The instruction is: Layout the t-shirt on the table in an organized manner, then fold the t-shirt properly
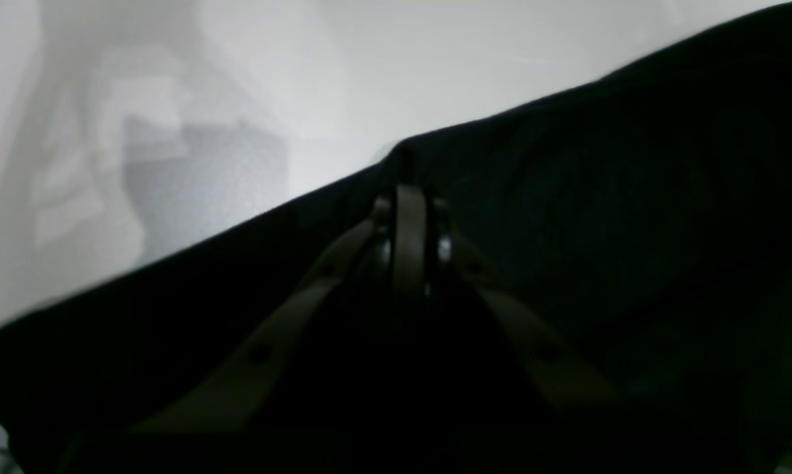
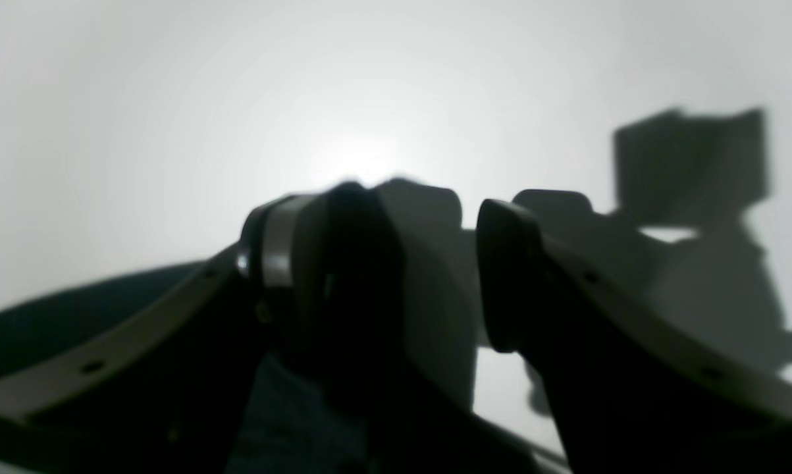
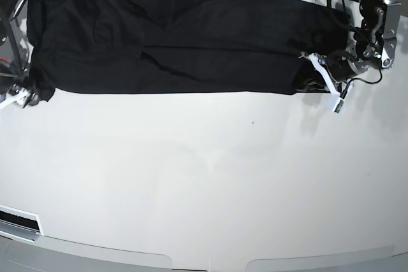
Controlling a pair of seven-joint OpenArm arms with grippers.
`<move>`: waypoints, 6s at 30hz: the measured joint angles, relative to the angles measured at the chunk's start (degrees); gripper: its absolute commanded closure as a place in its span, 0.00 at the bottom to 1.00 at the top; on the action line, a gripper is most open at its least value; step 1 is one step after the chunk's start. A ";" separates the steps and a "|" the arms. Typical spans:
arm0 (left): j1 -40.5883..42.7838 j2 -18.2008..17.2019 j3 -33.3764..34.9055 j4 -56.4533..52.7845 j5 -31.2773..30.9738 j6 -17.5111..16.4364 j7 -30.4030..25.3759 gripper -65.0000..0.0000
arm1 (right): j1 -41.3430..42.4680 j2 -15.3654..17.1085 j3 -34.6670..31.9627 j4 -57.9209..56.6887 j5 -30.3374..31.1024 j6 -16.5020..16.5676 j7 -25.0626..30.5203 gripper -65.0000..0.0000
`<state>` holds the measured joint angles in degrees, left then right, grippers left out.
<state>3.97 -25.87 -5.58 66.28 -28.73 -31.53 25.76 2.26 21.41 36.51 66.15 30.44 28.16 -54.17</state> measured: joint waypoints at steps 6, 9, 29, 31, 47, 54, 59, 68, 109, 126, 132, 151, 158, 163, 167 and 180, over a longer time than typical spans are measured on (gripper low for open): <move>0.00 0.02 0.00 0.00 0.00 0.00 0.02 1.00 | 0.31 0.04 -0.02 -2.23 0.02 3.37 2.14 0.42; 0.00 0.02 0.00 0.00 -0.42 0.02 0.17 1.00 | 0.37 0.15 -0.02 -2.23 0.02 4.00 2.12 0.42; 0.00 0.02 0.00 0.00 -0.90 0.07 0.20 1.00 | 0.33 2.99 -0.02 -4.02 0.22 4.87 3.17 0.34; 0.00 0.02 0.00 0.00 -0.90 0.04 0.20 1.00 | 0.31 2.99 -0.02 -6.29 0.28 5.16 3.21 0.34; 0.00 0.02 0.00 0.00 -0.92 0.07 0.37 1.00 | 0.44 4.90 -0.02 -9.27 4.55 11.37 2.97 1.00; 0.00 0.00 0.00 0.00 0.22 0.02 0.35 1.00 | 0.46 5.22 2.78 -9.27 4.72 5.40 1.01 1.00; 0.00 0.02 0.00 0.00 0.15 0.90 0.35 1.00 | 0.50 5.05 8.46 -9.29 4.90 3.74 -1.66 1.00; -0.07 0.15 0.02 0.28 -0.17 7.08 -0.09 1.00 | 0.44 5.16 12.72 -9.27 16.37 11.32 -10.10 1.00; -1.79 -0.92 -14.75 3.82 -13.70 -1.33 12.31 0.41 | -17.35 4.81 12.22 24.57 53.53 11.54 -26.73 1.00; -1.81 -0.79 -19.93 3.82 -12.57 3.65 19.06 0.34 | -18.53 4.46 12.22 24.85 52.96 11.54 -26.88 1.00; 1.79 -0.63 -20.68 3.80 -12.20 0.28 19.41 0.34 | -18.91 4.46 12.22 24.85 52.96 11.54 -26.88 1.00; 1.77 1.79 -20.70 3.82 -13.27 -3.45 17.77 0.50 | -18.91 4.42 12.22 24.85 52.96 11.54 -26.88 1.00; 1.57 1.75 -20.70 3.82 -14.40 -5.20 17.73 0.50 | -18.95 1.88 2.95 24.85 52.96 11.54 -26.62 0.97; 1.42 1.77 -20.70 3.82 -14.38 -5.20 17.53 0.50 | -18.97 2.10 -11.54 27.78 52.63 11.54 -26.67 0.89; 1.40 1.73 -20.70 3.80 -14.47 -5.18 17.53 0.50 | -18.69 1.20 -22.75 32.22 53.07 11.54 -26.21 0.79; 0.79 0.81 -20.70 3.80 -15.50 -5.18 17.53 0.50 | -10.29 1.70 -46.34 39.15 25.42 11.65 -20.00 0.49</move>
<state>4.75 -25.06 -26.28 70.08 -44.23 -36.71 43.29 -8.03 23.11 -9.82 105.30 55.86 39.81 -74.17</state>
